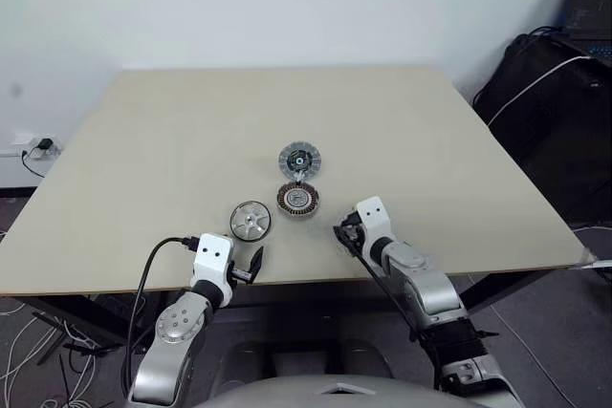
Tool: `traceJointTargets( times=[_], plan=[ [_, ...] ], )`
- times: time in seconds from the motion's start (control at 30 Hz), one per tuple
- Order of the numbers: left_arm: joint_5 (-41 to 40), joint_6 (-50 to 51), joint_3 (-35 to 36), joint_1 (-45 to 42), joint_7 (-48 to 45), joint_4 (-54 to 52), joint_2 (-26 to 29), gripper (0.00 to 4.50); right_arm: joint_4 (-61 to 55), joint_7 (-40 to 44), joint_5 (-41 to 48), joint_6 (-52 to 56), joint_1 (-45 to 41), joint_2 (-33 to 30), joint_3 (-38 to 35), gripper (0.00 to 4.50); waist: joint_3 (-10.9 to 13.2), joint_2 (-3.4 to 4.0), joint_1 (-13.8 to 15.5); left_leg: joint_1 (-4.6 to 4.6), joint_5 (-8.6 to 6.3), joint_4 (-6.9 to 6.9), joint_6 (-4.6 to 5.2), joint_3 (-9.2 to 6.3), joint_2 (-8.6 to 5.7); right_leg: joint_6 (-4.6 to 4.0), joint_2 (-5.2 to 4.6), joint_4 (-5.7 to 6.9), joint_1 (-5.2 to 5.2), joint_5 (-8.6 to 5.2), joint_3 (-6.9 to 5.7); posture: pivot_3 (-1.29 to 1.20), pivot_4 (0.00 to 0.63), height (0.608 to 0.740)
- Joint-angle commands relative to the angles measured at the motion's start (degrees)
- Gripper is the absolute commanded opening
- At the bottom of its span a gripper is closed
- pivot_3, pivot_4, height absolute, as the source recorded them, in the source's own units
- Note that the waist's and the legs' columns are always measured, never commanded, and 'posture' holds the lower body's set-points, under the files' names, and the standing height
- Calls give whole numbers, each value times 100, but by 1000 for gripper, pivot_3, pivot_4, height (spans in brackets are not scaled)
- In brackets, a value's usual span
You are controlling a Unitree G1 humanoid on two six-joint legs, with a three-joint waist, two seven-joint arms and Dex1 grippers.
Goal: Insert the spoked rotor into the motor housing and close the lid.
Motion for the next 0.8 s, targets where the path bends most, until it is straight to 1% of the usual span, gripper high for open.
traceJointTargets(
  times=[0.03,0.1,0.27,0.5,0.63,0.8],
  plan=[
    [-30,-12,13,-97,-22,-235,13,4500,-38,-15,-21,164,76,-31,-26,1293,-3,2,0,0,0,0,0,0,0,0,0,0,0,0,0,0,0,740],
    [-29,-10,12,-97,-20,-234,10,4500,-72,-13,-19,186,69,-22,-13,698,-4,3,0,0,0,0,0,-1,0,0,-1,0,0,0,0,0,0,740],
    [-26,-13,7,-76,-3,-247,-7,4500,-445,97,25,281,-51,-16,75,672,-3,4,-1,-2,0,0,0,-1,0,-1,-1,0,-2,0,0,0,0,740],
    [-22,-46,26,-72,41,-229,-28,4500,-999,231,-40,299,-548,61,393,672,10,21,-27,-8,0,-1,0,1,2,0,2,1,-13,0,3,0,0,740],
    [-16,-63,13,-77,62,-214,-47,4500,-830,227,-77,279,-915,236,558,672,10,19,-16,-7,0,-1,-1,0,2,0,4,2,-13,0,0,0,0,740],
    [-11,-91,3,-69,93,-210,-77,4500,-292,181,-271,104,-1336,434,827,672,10,18,-13,-11,1,-2,-1,3,0,0,11,1,-13,0,1,0,0,740]
  ],
)
